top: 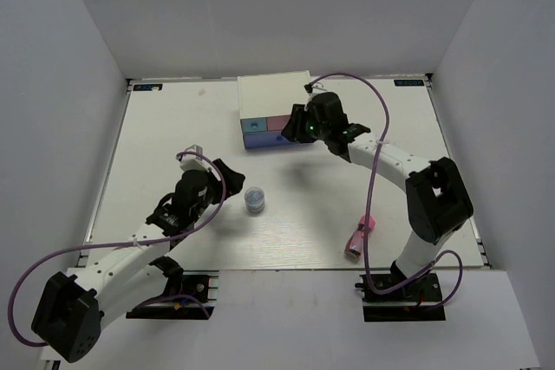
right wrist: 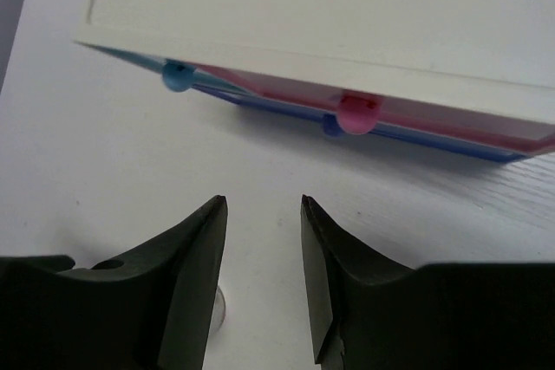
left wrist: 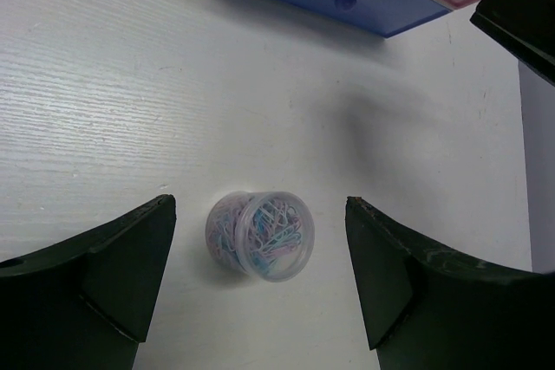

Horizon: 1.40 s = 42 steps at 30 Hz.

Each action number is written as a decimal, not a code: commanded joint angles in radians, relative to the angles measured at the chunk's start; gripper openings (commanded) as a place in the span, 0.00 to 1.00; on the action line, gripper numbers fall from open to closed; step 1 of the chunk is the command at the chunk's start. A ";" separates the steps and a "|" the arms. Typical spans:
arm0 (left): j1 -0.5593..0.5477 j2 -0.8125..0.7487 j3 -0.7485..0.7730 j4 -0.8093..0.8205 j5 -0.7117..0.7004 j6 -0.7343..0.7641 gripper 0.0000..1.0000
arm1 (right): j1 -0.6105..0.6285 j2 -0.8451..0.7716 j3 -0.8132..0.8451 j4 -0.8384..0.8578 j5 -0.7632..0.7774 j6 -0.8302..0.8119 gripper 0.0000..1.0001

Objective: Sort the stationery into containers
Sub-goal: Open the drawer

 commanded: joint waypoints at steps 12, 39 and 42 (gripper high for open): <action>-0.004 0.036 0.025 -0.008 -0.004 -0.002 0.89 | -0.006 0.087 0.068 0.035 0.211 0.130 0.50; -0.004 0.037 0.025 -0.008 -0.004 -0.002 0.89 | -0.019 0.122 0.032 0.208 0.261 0.089 0.27; -0.004 0.037 0.025 -0.008 0.006 -0.002 0.89 | -0.019 0.117 0.024 0.216 0.251 0.093 0.29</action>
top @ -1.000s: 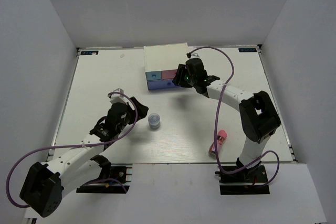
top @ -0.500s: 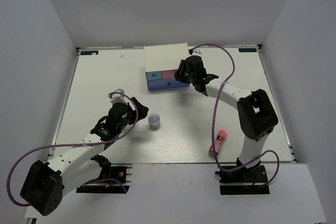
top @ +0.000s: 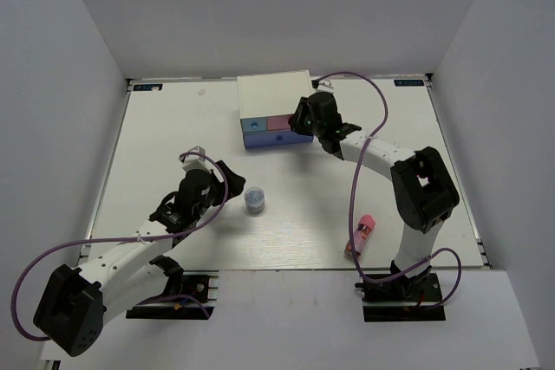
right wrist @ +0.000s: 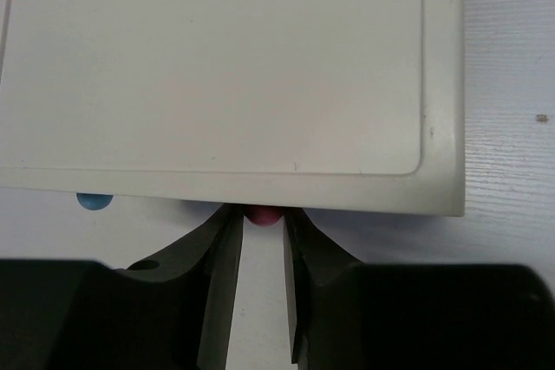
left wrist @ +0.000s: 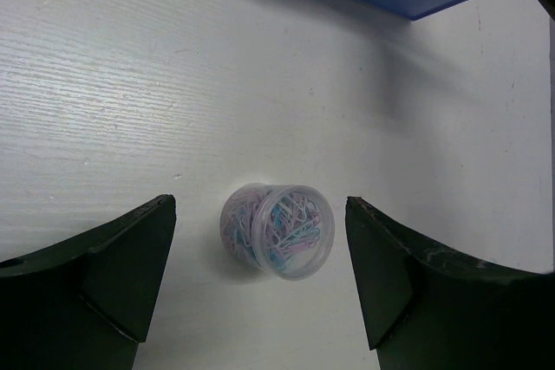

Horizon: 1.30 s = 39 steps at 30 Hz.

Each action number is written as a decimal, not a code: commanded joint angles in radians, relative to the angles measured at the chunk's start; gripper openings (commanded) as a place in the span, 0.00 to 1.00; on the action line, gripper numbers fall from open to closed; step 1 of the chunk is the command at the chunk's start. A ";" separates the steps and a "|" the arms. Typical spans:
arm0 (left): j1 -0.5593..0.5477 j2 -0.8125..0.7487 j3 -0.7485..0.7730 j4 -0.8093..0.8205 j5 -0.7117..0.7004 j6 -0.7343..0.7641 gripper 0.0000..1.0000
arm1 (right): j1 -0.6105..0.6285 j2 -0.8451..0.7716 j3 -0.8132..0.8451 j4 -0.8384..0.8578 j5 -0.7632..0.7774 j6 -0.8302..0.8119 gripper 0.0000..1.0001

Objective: Sort the stationery into containers
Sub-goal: Open the drawer

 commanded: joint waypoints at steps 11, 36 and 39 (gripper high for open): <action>-0.004 -0.023 0.025 0.002 0.006 -0.001 0.89 | -0.005 0.006 0.004 0.062 -0.023 0.014 0.43; -0.004 -0.012 0.025 0.012 0.015 0.008 0.89 | -0.005 0.001 -0.012 0.064 -0.026 0.011 0.15; -0.004 -0.012 0.025 0.031 0.026 0.008 0.89 | -0.003 -0.031 -0.053 0.053 -0.049 0.020 0.15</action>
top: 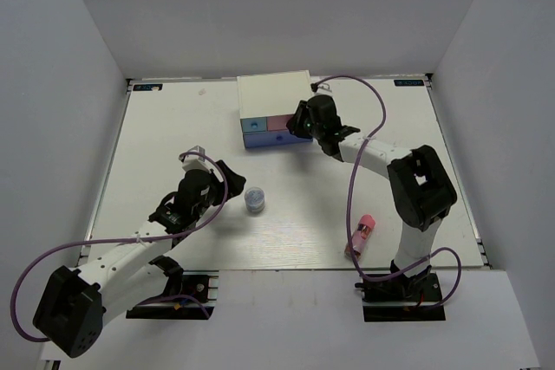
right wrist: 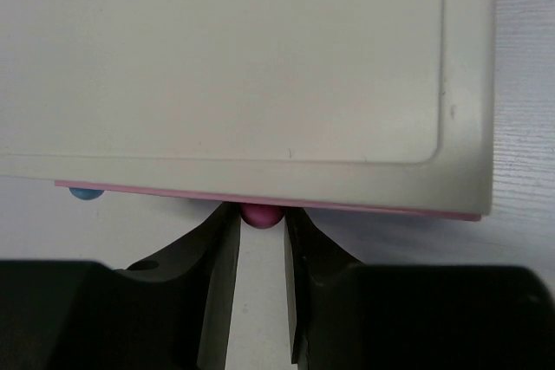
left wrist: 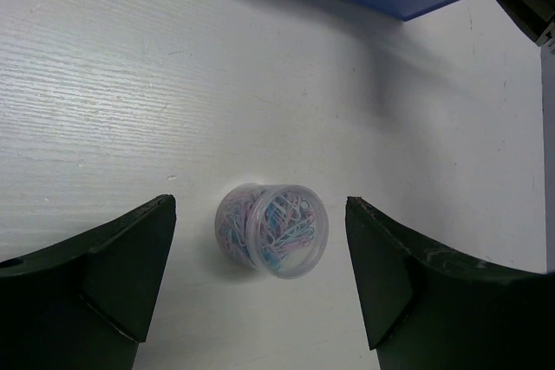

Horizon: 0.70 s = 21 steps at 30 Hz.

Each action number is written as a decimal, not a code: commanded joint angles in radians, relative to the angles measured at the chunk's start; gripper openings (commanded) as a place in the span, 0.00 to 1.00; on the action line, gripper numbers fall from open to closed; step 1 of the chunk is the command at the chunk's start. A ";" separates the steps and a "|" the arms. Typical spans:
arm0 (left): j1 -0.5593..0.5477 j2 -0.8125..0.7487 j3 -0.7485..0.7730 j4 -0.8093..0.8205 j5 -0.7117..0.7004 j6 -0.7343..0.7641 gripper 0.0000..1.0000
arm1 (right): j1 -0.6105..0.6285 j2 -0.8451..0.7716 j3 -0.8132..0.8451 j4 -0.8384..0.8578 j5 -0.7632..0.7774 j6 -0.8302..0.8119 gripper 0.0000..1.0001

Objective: Sort the stationery into containers
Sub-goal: Open the drawer

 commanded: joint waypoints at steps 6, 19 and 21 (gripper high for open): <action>-0.004 0.006 0.025 0.054 0.062 0.017 0.89 | 0.005 -0.138 -0.145 0.006 -0.047 0.026 0.15; -0.004 0.067 0.059 0.052 0.089 0.087 0.89 | 0.010 -0.246 -0.251 -0.023 -0.082 0.061 0.16; -0.004 0.068 0.068 0.043 0.089 0.097 0.89 | 0.013 -0.252 -0.255 -0.028 -0.085 0.072 0.16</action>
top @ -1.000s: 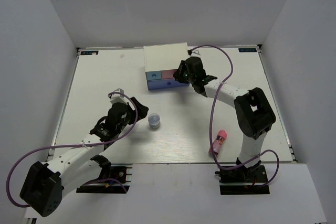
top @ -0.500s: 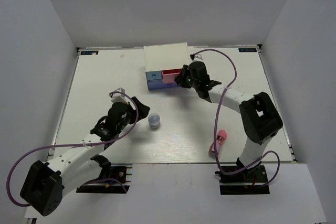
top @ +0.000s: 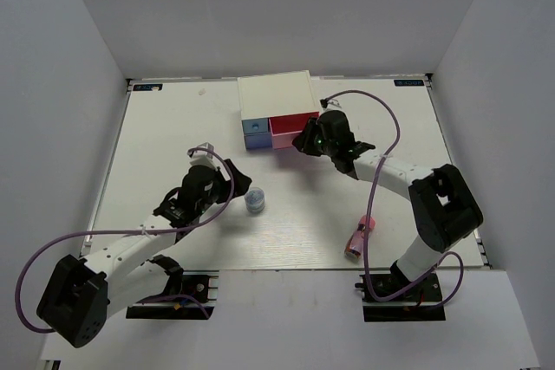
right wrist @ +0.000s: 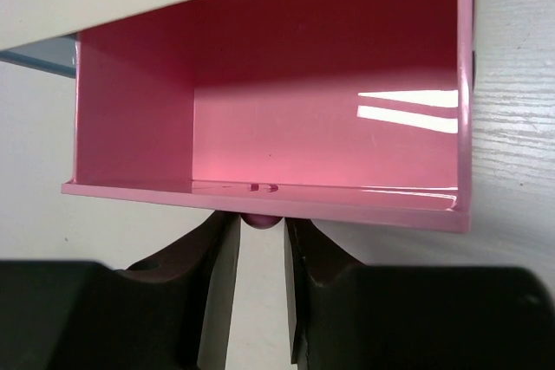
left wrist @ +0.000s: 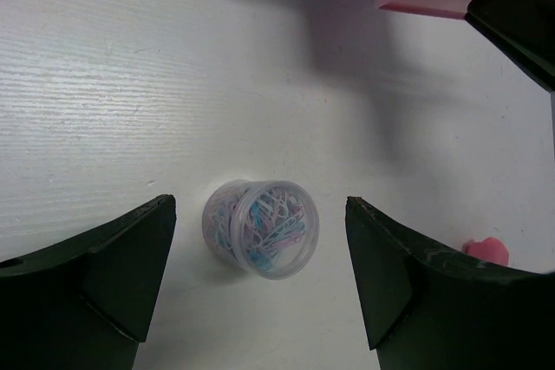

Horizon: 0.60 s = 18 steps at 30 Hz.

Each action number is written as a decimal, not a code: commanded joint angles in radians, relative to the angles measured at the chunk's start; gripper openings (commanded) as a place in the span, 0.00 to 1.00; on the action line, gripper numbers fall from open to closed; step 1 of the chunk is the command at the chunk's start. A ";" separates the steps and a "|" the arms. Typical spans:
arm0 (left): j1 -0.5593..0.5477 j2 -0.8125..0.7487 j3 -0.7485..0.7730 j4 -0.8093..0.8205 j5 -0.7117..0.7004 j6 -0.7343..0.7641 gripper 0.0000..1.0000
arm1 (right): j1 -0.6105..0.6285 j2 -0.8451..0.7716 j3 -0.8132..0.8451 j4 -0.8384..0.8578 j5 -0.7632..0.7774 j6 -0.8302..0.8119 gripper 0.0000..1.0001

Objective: Sort the stationery into containers
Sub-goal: Open the drawer

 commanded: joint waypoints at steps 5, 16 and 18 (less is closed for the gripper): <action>-0.004 0.005 0.057 -0.013 0.014 0.035 0.89 | 0.020 -0.054 -0.026 -0.044 -0.027 0.049 0.16; -0.014 0.042 0.118 -0.082 0.031 0.119 0.90 | 0.029 -0.068 -0.032 -0.055 -0.045 0.025 0.66; -0.023 0.051 0.130 -0.092 0.031 0.144 0.90 | 0.032 -0.088 -0.050 -0.070 -0.045 0.022 0.70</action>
